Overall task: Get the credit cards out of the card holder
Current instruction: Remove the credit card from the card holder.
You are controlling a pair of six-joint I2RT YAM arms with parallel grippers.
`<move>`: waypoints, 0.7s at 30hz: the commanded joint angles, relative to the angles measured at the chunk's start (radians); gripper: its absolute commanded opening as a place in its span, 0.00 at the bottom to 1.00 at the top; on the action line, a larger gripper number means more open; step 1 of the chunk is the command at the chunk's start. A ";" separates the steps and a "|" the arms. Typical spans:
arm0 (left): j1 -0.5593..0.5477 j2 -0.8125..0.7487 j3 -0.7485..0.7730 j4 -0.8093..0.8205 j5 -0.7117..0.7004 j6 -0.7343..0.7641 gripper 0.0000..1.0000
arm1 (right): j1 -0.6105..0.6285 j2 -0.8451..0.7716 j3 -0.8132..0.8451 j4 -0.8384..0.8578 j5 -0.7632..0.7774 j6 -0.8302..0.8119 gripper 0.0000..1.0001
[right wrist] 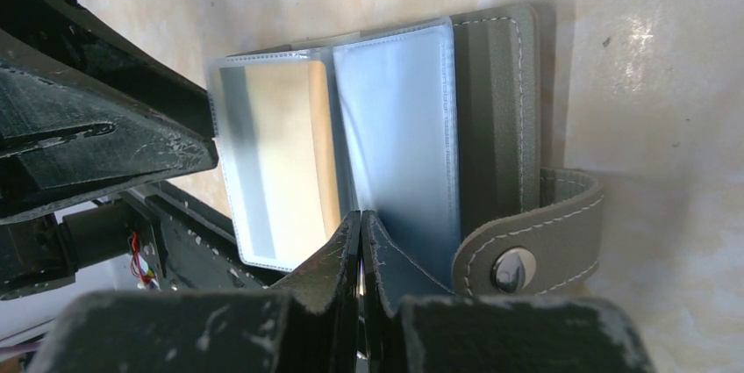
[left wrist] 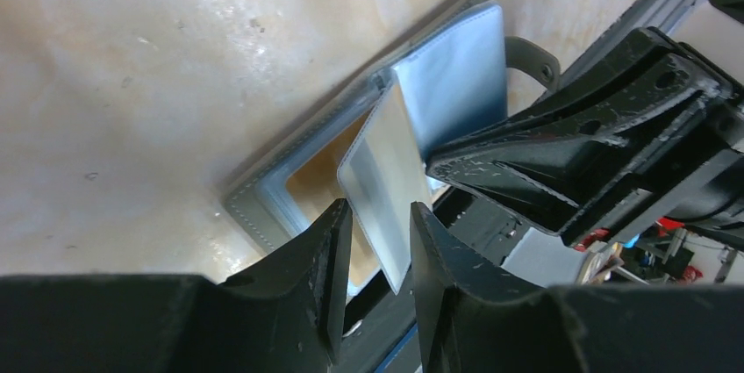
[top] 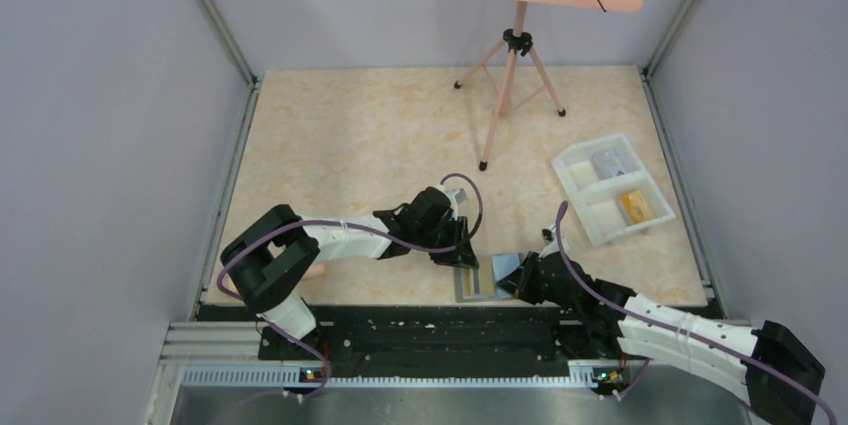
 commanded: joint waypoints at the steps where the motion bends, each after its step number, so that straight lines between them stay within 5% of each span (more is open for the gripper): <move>1: -0.008 0.008 0.052 0.061 0.049 -0.003 0.36 | -0.012 0.008 0.012 -0.009 0.010 -0.023 0.03; 16: -0.027 0.033 0.105 0.146 0.128 -0.021 0.38 | -0.013 -0.103 0.217 -0.277 0.084 -0.097 0.40; 21: -0.028 0.084 0.150 0.148 0.150 -0.020 0.38 | -0.012 -0.188 0.305 -0.451 0.159 -0.105 0.43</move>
